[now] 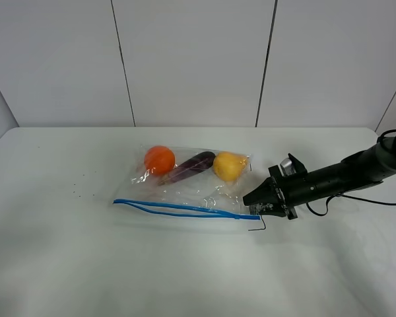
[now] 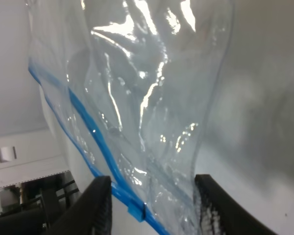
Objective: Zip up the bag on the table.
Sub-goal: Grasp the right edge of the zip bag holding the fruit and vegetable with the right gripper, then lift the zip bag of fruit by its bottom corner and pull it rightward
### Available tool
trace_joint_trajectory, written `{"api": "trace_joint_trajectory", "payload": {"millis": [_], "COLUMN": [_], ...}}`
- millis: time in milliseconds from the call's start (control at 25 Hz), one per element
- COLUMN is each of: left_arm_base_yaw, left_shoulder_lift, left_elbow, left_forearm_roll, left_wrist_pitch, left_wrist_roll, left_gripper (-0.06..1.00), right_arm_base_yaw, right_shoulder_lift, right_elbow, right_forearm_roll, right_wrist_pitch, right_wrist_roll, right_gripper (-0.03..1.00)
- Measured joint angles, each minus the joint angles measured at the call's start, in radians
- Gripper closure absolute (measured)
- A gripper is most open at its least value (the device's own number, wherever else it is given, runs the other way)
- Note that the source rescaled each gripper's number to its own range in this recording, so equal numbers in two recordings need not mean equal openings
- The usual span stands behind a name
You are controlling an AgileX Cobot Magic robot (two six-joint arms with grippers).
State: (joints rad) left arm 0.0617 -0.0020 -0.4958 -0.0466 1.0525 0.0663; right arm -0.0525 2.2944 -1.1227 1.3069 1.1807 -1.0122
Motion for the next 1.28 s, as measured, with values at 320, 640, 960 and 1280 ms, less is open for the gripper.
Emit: {"api": "trace_joint_trajectory", "payload": {"millis": [320, 640, 960, 1280], "left_arm_base_yaw": [0.000, 0.000, 0.000, 0.000], "left_shoulder_lift": [0.000, 0.000, 0.000, 0.000], "left_elbow": [0.000, 0.000, 0.000, 0.000], "left_forearm_roll": [0.000, 0.000, 0.000, 0.000], "left_wrist_pitch": [0.000, 0.000, 0.000, 0.000], "left_wrist_roll": [0.000, 0.000, 0.000, 0.000], "left_gripper": [-0.02, -0.02, -0.02, -0.02], "right_arm_base_yaw": [0.033, 0.035, 0.035, 0.035], "right_shoulder_lift": [-0.001, -0.001, -0.001, 0.000], "right_elbow": [0.000, 0.000, 0.000, 0.000], "right_forearm_roll": [0.002, 0.000, 0.001, 0.057], "right_wrist_pitch": [-0.011, -0.011, -0.010, 0.020], "right_wrist_roll": [0.000, 0.000, -0.001, -0.023], "right_gripper": [0.53, 0.63, 0.97, 0.97]}}
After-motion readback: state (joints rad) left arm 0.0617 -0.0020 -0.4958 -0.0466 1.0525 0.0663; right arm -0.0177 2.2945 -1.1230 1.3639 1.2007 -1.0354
